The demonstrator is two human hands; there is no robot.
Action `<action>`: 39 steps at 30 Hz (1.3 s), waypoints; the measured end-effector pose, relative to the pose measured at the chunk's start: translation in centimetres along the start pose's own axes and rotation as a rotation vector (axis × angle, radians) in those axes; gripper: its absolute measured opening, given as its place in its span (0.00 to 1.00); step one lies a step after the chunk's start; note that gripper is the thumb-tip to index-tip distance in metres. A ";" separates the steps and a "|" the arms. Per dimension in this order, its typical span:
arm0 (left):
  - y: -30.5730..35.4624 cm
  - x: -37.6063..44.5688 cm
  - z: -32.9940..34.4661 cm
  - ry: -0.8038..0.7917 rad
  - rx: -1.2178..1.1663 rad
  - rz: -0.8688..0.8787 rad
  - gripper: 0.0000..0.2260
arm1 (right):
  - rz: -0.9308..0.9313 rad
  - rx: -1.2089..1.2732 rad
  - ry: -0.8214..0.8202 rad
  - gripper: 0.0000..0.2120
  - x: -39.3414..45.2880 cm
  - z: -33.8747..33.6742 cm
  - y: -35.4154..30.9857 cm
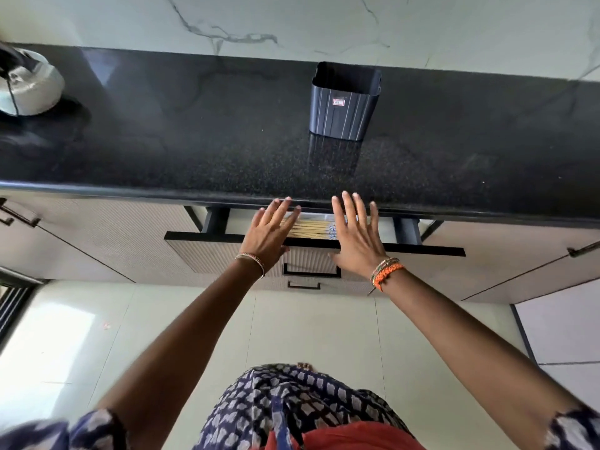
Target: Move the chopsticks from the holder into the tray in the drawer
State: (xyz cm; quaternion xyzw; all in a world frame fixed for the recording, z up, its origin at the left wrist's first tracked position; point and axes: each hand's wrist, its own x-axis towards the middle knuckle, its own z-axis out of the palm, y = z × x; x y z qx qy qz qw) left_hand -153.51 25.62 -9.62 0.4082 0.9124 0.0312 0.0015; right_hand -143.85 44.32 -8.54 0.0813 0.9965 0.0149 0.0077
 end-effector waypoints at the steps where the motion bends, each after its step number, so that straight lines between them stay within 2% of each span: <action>1: -0.2 1.0 -0.1 0.008 0.043 -0.023 0.41 | 0.013 -0.030 -0.018 0.54 1.3 0.0 0.5; 4: -0.4 3.6 -0.3 -0.023 0.149 -0.090 0.42 | 0.017 -0.171 -0.043 0.48 3.8 0.1 0.9; 6: -0.5 4.8 -0.3 0.003 0.172 -0.115 0.38 | 0.028 -0.232 0.041 0.37 4.7 0.5 0.9; 8: -0.5 5.3 0.0 0.096 0.218 -0.114 0.31 | 0.035 -0.272 0.133 0.28 5.0 1.1 0.9; 13: -1.3 6.1 1.1 0.174 0.346 -0.045 0.29 | -0.006 -0.272 0.294 0.21 5.8 2.6 1.3; 16: -1.6 6.9 1.9 0.257 0.352 -0.036 0.25 | -0.024 -0.270 0.412 0.15 6.6 3.4 1.6; 21: -1.2 8.1 2.8 0.369 0.333 -0.072 0.20 | -0.075 -0.265 0.541 0.10 7.7 4.0 2.1; 24: -1.2 8.2 3.2 0.413 0.303 -0.106 0.21 | -0.094 -0.245 0.588 0.12 7.8 4.5 2.3; 26: -1.0 7.9 3.0 0.402 0.277 -0.135 0.23 | -0.058 -0.205 0.527 0.16 7.7 4.0 2.4; 29: -0.3 7.6 1.7 0.268 0.215 -0.189 0.28 | -0.022 -0.055 0.336 0.26 6.7 2.5 2.0; 31: 0.5 7.0 0.8 0.202 0.123 -0.180 0.32 | 0.001 0.066 0.313 0.27 5.6 1.1 1.8; 33: 1.5 6.1 -0.6 0.216 0.035 -0.146 0.34 | 0.047 0.116 0.347 0.27 5.0 -1.0 1.9; 36: 3.5 6.8 -5.0 0.369 -0.083 -0.112 0.32 | 0.141 0.054 0.474 0.30 5.3 -5.8 2.9; 37: 4.2 7.9 -7.4 0.426 -0.109 -0.119 0.32 | 0.168 0.042 0.506 0.32 6.0 -8.4 3.4; 39: 5.5 11.4 -14.4 0.607 -0.125 -0.098 0.32 | 0.175 0.000 0.669 0.34 8.2 -14.7 4.9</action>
